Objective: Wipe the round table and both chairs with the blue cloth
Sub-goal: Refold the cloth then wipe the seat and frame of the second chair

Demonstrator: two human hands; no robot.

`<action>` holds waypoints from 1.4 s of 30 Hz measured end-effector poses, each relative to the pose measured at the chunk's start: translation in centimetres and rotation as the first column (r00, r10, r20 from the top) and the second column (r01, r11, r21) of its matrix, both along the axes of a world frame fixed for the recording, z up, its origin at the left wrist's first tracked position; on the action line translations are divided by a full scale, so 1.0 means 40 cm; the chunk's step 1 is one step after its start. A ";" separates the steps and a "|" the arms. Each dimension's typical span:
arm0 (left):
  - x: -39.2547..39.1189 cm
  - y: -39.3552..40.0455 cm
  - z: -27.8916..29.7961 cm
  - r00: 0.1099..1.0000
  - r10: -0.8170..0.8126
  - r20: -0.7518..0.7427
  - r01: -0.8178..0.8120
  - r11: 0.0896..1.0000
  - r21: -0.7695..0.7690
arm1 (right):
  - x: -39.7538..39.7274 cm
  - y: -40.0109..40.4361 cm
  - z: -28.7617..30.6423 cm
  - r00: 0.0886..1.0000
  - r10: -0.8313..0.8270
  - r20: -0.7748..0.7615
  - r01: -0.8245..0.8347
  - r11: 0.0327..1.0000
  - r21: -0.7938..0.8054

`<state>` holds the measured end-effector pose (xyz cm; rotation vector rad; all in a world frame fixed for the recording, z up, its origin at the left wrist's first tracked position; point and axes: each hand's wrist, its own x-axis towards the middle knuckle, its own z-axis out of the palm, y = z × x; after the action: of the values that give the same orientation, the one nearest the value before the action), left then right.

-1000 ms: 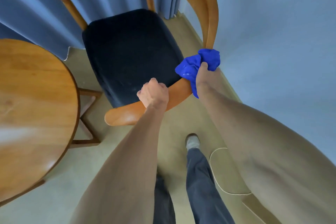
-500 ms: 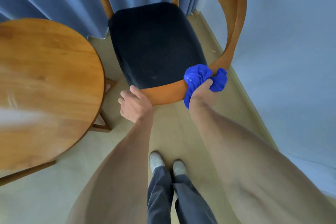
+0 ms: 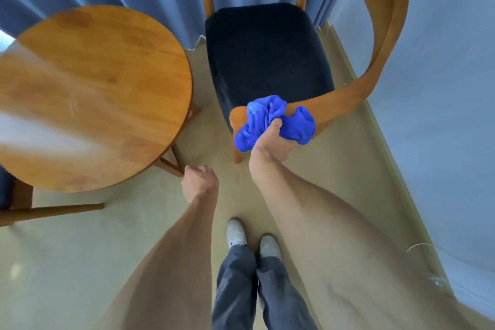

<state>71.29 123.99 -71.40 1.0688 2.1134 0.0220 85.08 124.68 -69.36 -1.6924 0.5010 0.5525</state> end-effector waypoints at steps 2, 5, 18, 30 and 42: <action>-0.014 -0.005 -0.003 0.999 -0.031 0.019 0.031 0.999 0.024 | -0.056 0.028 0.003 1.000 0.002 -0.028 0.000 0.998 0.070; -0.067 -0.016 -0.011 0.999 -0.047 -0.009 0.048 0.998 0.051 | -0.144 0.065 -0.001 0.997 0.067 -0.043 -0.064 0.995 0.081; -0.561 0.188 -0.021 0.970 0.000 -0.244 0.079 0.946 0.314 | -0.627 0.203 -0.049 0.582 0.770 0.260 -0.713 0.638 -0.292; -0.925 0.346 -0.126 0.926 -0.166 -0.339 0.247 0.946 0.212 | -0.948 0.346 -0.171 -0.268 0.805 0.529 -0.717 0.200 -0.668; -0.893 0.641 -0.159 0.858 -0.361 -0.365 0.454 0.866 0.209 | -0.945 0.600 -0.204 -0.285 0.910 0.300 -0.434 0.157 -0.887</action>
<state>35.59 149.64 -77.78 1.7946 2.1514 -0.0527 47.29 148.70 -77.52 -2.3106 -1.6954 0.1937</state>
